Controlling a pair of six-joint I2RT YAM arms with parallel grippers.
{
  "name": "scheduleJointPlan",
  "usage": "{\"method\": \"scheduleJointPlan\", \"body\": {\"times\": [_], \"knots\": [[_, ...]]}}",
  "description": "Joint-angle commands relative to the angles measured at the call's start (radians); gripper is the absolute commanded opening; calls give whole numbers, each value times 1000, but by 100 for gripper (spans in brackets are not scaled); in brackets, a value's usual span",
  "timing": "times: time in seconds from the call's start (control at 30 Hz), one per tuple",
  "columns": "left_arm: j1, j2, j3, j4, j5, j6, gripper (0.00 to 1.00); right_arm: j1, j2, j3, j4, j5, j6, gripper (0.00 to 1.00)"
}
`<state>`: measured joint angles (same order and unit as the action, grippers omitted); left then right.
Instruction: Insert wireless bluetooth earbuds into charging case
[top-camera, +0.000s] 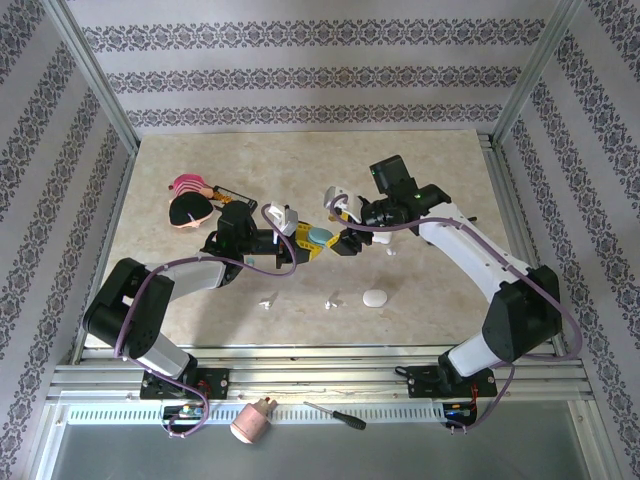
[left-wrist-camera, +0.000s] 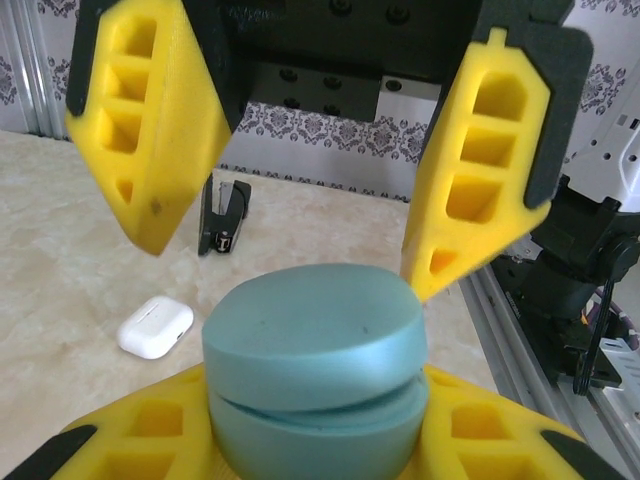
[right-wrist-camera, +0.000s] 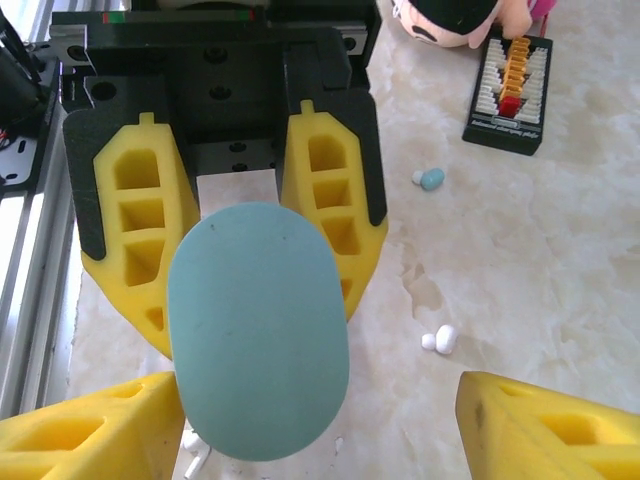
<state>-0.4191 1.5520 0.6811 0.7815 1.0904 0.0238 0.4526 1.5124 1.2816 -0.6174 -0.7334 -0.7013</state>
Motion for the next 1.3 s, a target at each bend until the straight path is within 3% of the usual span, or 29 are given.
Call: {"method": "scheduleJointPlan", "body": {"times": [0.0,0.33,0.5,0.6,0.73,0.83,1.07,1.17,1.27], "knots": [[-14,-4,6,-8,55,33,25,-18,-32,-18,80,25,31,71],[-14,-10,-3,1,52,31,25,-29,-68,-46,150,65,95,71],[-7,-21,-14,14,48,30,25,-30,-66,-20,148,160,255,71],[5,-21,-17,19,42,23,25,-32,-64,-1,108,118,273,76],[25,-12,-24,70,18,0,25,-35,-72,1,91,55,301,96],[46,7,-29,143,-1,-41,25,-38,-96,-17,116,26,327,98],[153,82,-32,411,-35,-193,25,-49,-193,-222,480,21,558,98],[214,107,-30,480,-66,-236,25,-49,-207,-303,652,114,696,98],[273,118,-23,493,-90,-251,25,-11,-182,-326,682,223,752,98]]}}
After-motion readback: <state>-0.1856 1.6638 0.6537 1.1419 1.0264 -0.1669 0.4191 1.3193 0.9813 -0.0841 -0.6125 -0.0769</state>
